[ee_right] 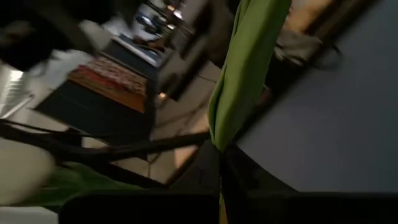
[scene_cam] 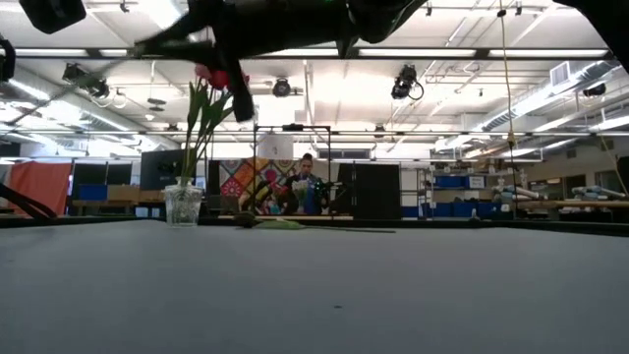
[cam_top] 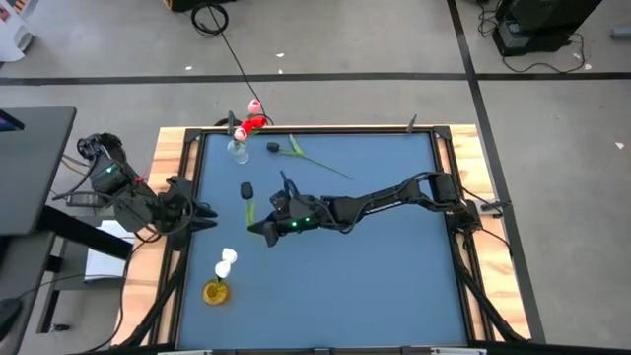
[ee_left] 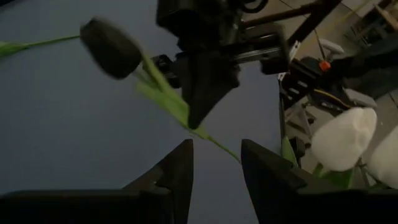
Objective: Sort flowers into vase by color
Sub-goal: Put the black flower into the yellow vase
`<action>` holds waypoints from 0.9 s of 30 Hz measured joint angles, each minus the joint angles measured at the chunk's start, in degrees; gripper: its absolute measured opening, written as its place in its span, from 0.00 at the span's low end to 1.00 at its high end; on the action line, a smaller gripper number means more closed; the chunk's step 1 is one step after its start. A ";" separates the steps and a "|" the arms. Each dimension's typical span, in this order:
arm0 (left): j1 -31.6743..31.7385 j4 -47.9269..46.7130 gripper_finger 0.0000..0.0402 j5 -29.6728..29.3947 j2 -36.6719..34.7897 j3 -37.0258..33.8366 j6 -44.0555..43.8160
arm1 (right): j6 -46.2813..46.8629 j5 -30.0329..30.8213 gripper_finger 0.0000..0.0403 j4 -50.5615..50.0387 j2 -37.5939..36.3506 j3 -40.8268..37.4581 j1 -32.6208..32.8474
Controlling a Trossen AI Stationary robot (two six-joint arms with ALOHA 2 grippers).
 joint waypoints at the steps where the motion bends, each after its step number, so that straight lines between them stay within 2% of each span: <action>1: 0.45 0.03 0.35 0.00 -0.03 0.00 0.02 | -0.97 0.00 0.01 1.56 0.00 0.02 0.00; 7: 2.37 0.01 0.35 0.00 -0.12 0.00 0.25 | -6.87 -0.22 0.01 8.43 -0.45 0.04 0.02; 12: 3.65 2.50 0.35 -0.13 -0.23 0.00 4.12 | -17.46 -0.95 0.01 8.70 -1.20 3.03 0.02; 15: 4.42 6.34 0.35 -1.83 -0.18 0.00 7.05 | -23.47 -2.67 0.01 6.69 -1.29 7.11 0.02; 21: 6.46 13.09 0.36 -5.00 -0.18 0.00 13.74 | -33.79 -4.64 0.01 -4.63 -1.40 15.75 -0.27; 27: 9.40 20.83 0.46 -5.10 0.25 0.00 20.42 | -38.57 -4.98 0.01 -6.12 -1.40 20.66 -0.61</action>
